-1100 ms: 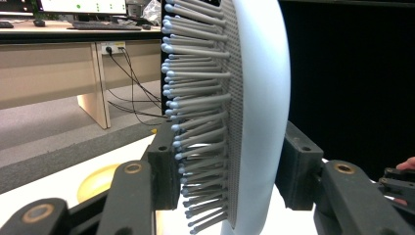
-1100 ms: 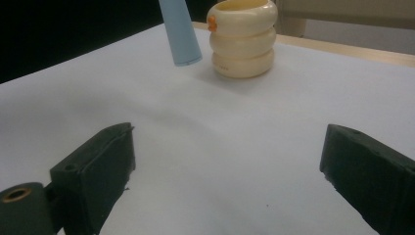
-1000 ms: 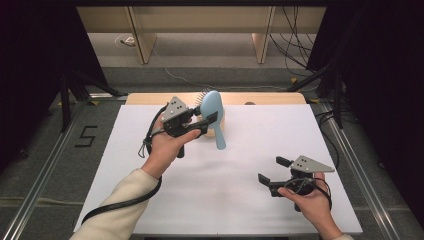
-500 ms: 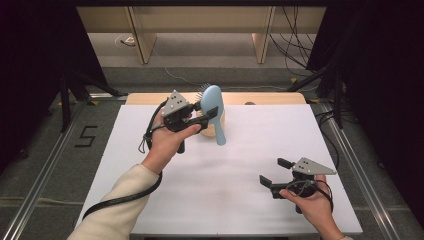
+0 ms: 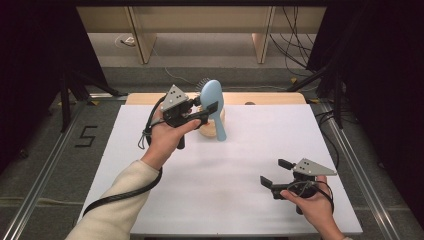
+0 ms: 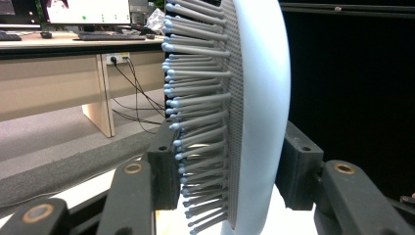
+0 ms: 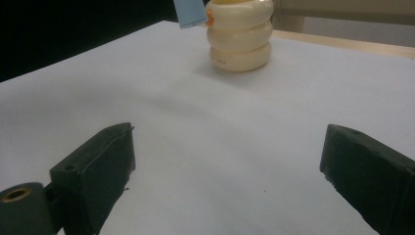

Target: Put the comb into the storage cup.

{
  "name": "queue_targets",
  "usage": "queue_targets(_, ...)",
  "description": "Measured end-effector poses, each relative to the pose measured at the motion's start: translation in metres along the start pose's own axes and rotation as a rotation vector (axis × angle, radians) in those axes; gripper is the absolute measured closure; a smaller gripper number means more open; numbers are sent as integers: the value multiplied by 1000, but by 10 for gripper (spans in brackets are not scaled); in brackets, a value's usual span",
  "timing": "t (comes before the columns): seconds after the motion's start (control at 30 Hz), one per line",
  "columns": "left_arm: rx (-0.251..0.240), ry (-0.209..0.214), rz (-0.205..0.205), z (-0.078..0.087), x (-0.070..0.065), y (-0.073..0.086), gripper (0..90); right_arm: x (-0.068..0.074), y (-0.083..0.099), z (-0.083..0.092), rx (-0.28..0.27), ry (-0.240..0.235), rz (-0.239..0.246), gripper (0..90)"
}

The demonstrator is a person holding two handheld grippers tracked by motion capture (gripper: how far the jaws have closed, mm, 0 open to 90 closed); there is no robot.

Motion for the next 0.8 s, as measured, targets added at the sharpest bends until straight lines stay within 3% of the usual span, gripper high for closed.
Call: queue_targets(0.8,-4,-15,-19,-5,6,-5,509,-1,2,1,0,2,-2,71)
Point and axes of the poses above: each handheld gripper's, and its own axes: z roughly backward along the jaws, y roughly out of its underside, x roughly to its left, the point moved 6 cm from there along -z, roughly forward along the jaws, and after that the axes turned 2 degrees about y, right-handed, at the moved point
